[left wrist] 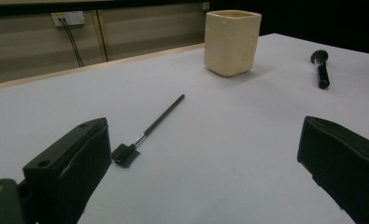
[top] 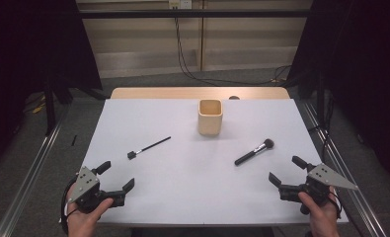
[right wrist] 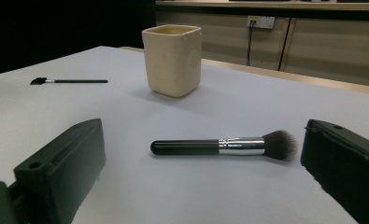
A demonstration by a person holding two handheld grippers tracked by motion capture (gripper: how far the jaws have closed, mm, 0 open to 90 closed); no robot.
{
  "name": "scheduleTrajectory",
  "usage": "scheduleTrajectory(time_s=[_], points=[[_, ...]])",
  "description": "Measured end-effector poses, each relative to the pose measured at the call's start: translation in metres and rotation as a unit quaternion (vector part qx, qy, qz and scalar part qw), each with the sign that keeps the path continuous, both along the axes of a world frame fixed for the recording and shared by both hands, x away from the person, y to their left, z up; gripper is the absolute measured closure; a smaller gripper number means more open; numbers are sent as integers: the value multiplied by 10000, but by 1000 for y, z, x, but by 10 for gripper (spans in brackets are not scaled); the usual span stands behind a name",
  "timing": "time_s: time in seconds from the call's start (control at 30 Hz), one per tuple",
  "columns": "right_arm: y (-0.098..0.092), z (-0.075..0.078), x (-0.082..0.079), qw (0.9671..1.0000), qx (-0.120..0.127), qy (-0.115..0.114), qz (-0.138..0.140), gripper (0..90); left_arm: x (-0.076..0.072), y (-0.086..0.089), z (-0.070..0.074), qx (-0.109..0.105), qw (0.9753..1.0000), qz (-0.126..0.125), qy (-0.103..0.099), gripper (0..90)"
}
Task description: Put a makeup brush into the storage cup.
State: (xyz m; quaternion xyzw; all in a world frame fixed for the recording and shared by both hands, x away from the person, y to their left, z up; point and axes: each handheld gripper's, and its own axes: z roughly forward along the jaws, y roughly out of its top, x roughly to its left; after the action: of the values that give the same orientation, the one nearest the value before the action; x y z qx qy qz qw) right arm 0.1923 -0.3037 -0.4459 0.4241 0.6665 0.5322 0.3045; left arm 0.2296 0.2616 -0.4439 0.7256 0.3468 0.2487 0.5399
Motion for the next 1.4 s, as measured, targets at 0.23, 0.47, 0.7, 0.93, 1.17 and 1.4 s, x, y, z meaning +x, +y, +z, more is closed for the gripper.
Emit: scheduleTrajectory(time_s=[0.23, 0.47, 0.7, 0.93, 1.17, 1.4], points=[[0, -1, 1, 10000, 8, 47, 52, 0, 2, 3, 1, -64, 9999, 40, 106, 32], [1, -2, 2, 9999, 26, 63, 98, 0, 2, 5, 3, -16, 9999, 42, 121, 31], [2, -1, 1, 9999, 57, 51, 104, 0, 2, 22, 11, -156, 9994, 294, -8, 30], [5, -1, 1, 9999, 42, 41, 149, 0, 8, 20, 21, -128, 9997, 200, -101, 30], [5, -1, 1, 9998, 39, 24, 178, 0, 18, 11, 20, 2, 10000, -6, 17, 31], [5, -1, 2, 9998, 70, 4, 167, 0, 32, 5, 27, 57, 10000, -70, -42, 31]])
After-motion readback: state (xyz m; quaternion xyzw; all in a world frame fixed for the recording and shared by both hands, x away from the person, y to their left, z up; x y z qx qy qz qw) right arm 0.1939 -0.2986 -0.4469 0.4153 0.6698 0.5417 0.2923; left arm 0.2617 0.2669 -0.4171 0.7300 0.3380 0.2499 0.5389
